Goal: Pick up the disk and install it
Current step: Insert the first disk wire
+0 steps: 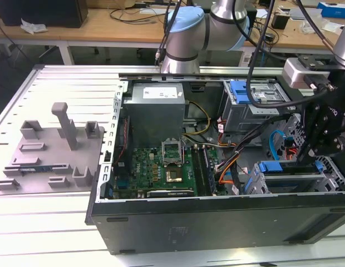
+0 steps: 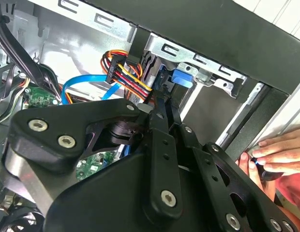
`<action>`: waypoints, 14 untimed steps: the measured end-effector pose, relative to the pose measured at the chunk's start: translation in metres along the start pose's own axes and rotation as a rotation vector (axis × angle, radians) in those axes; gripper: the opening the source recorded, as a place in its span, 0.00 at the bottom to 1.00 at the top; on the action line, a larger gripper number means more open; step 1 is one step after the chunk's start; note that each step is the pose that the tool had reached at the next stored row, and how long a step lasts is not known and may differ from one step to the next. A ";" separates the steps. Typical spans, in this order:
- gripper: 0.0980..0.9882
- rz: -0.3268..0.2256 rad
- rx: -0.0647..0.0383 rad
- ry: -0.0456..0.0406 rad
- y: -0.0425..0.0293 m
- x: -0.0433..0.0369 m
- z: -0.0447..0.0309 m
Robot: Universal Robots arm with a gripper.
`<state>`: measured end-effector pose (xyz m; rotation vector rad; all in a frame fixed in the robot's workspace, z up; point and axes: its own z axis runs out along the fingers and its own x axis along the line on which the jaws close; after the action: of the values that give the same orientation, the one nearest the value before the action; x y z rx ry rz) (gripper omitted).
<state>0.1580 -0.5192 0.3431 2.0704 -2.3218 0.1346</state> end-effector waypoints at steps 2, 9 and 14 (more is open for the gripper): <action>0.08 0.000 0.000 -0.0001 0.0000 0.0000 0.0007; 0.08 0.000 0.000 0.0000 0.0002 -0.0003 0.0041; 0.08 0.000 0.000 0.0000 -0.0001 0.0002 -0.0013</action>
<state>0.1580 -0.5193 0.3445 2.0704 -2.3218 0.1345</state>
